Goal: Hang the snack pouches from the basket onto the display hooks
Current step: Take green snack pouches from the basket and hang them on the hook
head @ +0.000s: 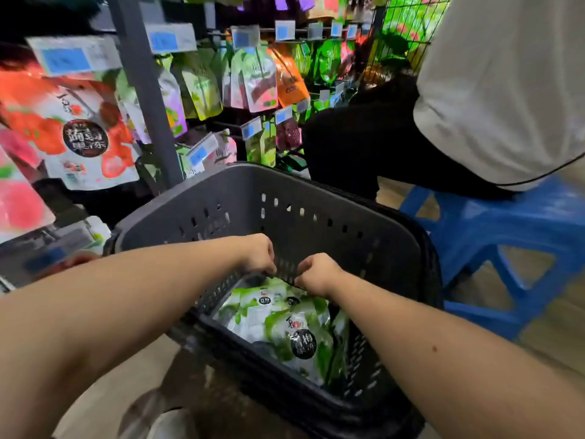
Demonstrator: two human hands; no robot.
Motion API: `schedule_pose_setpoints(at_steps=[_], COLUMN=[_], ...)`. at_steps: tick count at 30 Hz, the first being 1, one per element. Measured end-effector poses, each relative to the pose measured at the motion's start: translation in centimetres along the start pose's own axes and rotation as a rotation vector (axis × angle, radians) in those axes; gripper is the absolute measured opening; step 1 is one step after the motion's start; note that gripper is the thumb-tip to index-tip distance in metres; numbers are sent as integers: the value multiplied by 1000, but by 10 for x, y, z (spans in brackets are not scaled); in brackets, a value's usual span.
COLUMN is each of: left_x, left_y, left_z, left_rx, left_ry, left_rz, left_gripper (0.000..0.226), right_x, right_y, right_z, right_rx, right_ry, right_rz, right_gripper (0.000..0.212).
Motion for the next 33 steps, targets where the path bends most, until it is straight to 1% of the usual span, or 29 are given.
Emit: schedule_pose_setpoints(at_steps=[1,2,4,5,8,10,12,14,16,18,22,25,27,29,31,33], left_x=[9,16,35,45,75,92,115,136,156,171,185,187,180,167,154,139], left_y=[-2,-5,-8,-9,-5,-1,6,11,15,14,17,21,23,21,20,28], left_z=[6,12,20,25,39,50,59,65,73,78,89,90,93,98,104,114], left_rx=[7,14,23,23,25,21,33,20,-3,15,50,48,-1,-59,-133,-206], left_ry=[42,81,160,202,315,362,435,494,526,537,473,452,427,420,433,361], left_rz=[32,60,121,155,211,252,318,331,263,218,213,287,221,-1,-272,-456], left_gripper=[22,20,14,15,20,24,23,21,28,32,21,16,13,20,24,21], right_x=[3,7,17,23,33,37,43,50,55,60,64,69,70,74,77,80], right_y=[-5,-11,-22,-27,-37,-47,-59,-68,-77,-83,-102,-111,-116,-123,-125,-124], right_z=[3,5,6,6,9,14,15,15,18,23,27,18,11,7,1,-2], right_rx=[18,39,104,140,210,249,310,332,346,364,384,402,439,483,556,596], right_ry=[15,39,132,186,285,267,224,243,253,266,228,240,250,242,214,209], right_rz=[0,-13,-79,-114,-168,-146,-118,-168,-184,-165,-160,-121,-67,14,141,240], right_gripper=[37,34,26,24,31,43,45,47,46,43,38,34,34,38,52,66])
Point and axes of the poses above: each hand's wrist, its own z-axis towards the middle knuckle, its own x-axis out of the palm, y = z × x, the point moved 10 cm from there along z, towards the middle knuckle, and after that the axes turned 15 degrees about -x, right-handed, at the moved point
